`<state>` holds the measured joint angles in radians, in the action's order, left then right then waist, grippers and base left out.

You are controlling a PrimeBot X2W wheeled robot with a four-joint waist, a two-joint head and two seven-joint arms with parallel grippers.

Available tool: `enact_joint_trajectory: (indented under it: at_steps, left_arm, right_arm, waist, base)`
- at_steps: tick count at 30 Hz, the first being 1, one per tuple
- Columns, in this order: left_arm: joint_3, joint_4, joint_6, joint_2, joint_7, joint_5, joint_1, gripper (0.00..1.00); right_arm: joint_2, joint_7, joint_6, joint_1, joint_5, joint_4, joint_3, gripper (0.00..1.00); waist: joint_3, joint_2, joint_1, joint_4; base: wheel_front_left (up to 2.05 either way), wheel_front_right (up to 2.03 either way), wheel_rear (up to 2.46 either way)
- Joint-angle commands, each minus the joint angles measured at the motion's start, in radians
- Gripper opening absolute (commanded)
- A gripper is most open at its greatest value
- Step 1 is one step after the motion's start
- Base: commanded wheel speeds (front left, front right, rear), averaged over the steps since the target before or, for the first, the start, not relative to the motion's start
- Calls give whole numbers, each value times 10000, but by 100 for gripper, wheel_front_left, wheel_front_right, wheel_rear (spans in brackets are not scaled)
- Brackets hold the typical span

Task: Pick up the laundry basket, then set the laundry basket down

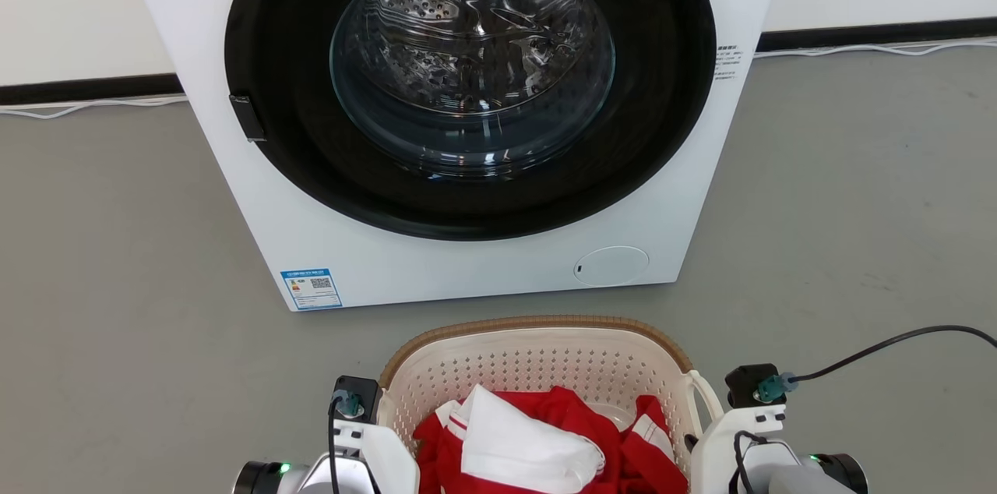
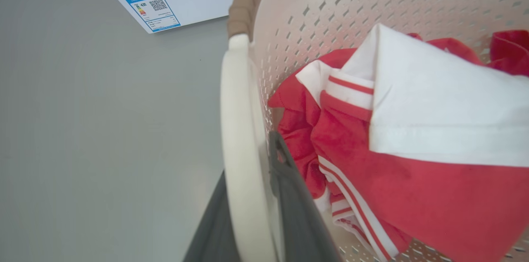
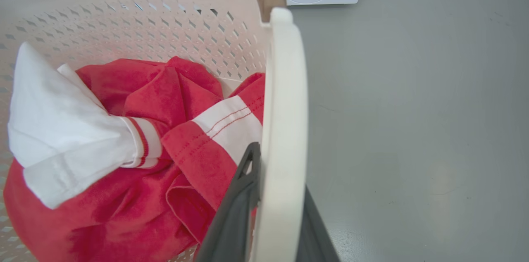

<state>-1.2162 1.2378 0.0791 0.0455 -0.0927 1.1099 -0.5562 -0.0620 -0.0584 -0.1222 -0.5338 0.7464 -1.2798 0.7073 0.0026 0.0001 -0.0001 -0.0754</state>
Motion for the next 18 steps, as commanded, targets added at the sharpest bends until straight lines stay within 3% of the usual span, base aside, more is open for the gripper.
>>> enact_joint_trajectory:
  at_steps: [1,18]
  left_arm:
    - [45,-131,-83,47,-276,-6,-477,0]
    - [-149,-132,-65,47,-323,173,-614,0]
  right_arm:
    - [118,47,-85,-215,52,242,303,0]
    - [118,173,-85,-315,645,196,808,0]
  waist:
    - [19,-1,1,-14]
    - [132,-1,1,-114]
  base:
    - [0,0,0]
    - [0,0,0]
